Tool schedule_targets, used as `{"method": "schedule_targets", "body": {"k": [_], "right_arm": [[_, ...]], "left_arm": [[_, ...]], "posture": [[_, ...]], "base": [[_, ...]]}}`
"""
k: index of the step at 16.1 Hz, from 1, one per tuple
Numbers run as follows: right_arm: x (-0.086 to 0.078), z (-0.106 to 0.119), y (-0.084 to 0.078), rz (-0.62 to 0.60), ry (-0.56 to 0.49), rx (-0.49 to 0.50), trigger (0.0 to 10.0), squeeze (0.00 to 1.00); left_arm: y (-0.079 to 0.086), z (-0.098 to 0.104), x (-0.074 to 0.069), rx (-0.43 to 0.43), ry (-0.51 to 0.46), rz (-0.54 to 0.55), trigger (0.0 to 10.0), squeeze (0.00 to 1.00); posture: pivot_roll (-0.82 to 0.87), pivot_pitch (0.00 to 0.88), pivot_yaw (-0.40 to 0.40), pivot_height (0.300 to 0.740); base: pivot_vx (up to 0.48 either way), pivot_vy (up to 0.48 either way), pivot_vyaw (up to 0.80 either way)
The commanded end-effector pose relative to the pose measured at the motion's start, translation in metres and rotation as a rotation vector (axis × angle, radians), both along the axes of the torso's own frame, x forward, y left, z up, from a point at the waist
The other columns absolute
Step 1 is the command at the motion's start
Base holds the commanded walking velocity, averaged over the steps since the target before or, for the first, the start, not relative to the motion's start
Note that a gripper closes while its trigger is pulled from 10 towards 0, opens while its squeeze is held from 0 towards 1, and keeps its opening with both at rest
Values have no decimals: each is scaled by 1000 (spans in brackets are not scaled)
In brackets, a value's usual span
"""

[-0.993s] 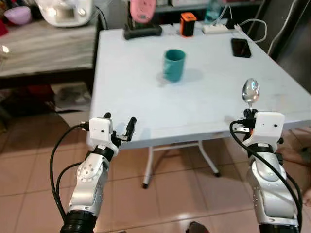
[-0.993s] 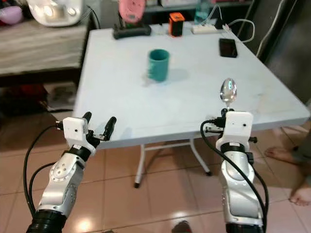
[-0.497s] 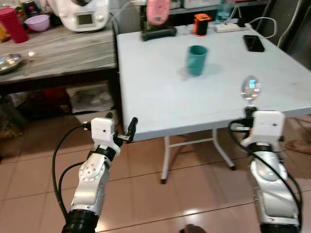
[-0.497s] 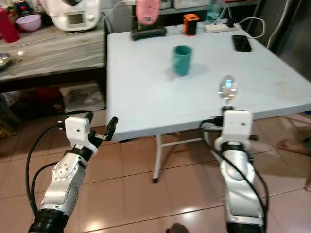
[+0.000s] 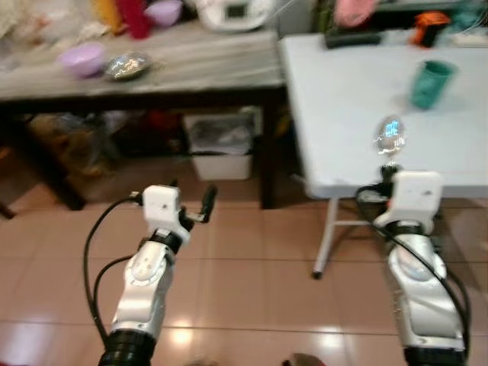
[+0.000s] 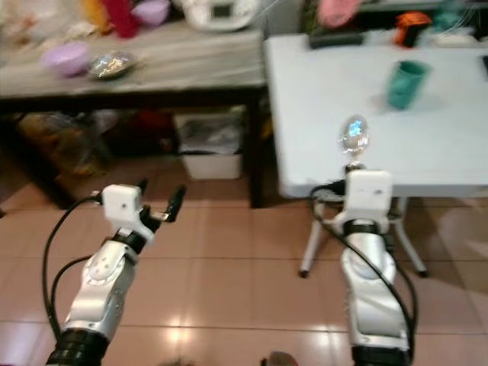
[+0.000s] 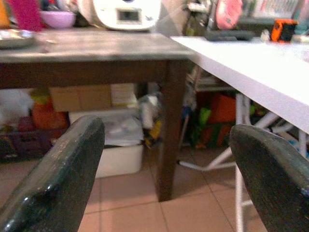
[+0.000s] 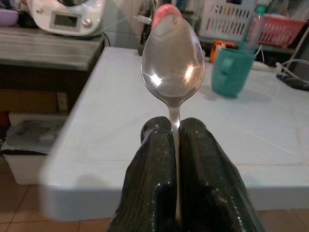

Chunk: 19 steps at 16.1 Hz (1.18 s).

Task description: Setting the table

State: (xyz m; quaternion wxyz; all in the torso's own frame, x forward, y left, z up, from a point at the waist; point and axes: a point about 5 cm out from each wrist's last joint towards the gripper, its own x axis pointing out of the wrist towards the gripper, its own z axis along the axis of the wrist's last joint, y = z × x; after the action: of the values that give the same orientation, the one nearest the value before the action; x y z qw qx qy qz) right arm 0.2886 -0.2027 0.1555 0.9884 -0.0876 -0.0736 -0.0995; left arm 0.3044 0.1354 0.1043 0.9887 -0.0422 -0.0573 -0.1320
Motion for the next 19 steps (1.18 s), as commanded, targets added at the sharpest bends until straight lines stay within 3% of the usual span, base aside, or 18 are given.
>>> {"method": "schedule_targets", "body": {"k": [1, 5, 9, 11, 19], "right_arm": [[1, 4, 9, 30, -23, 10, 10000, 0], [1, 5, 9, 31, -26, 11, 10000, 0], [1, 5, 8, 25, -28, 9, 10000, 0], [1, 4, 8, 23, -27, 8, 10000, 0], [2, 4, 8, 30, -28, 7, 10000, 0]], "left_arm": [[12, 1, 0, 20, -3, 29, 10000, 0], [10, 0, 0, 17, 1, 24, 10000, 0], [8, 2, -2, 34, -16, -10, 10000, 0], [7, 4, -4, -3, -19, -37, 10000, 0], [4, 3, -6, -18, -16, -74, 10000, 0]], "posture": [[-236, 100, 60, 740], [-237, 102, 60, 740], [-235, 101, 60, 740], [-235, 99, 60, 740], [-233, 93, 62, 740]], "base": [[0, 480, 494], [0, 480, 216], [0, 0, 0], [0, 0, 0], [369, 0, 0]]}}
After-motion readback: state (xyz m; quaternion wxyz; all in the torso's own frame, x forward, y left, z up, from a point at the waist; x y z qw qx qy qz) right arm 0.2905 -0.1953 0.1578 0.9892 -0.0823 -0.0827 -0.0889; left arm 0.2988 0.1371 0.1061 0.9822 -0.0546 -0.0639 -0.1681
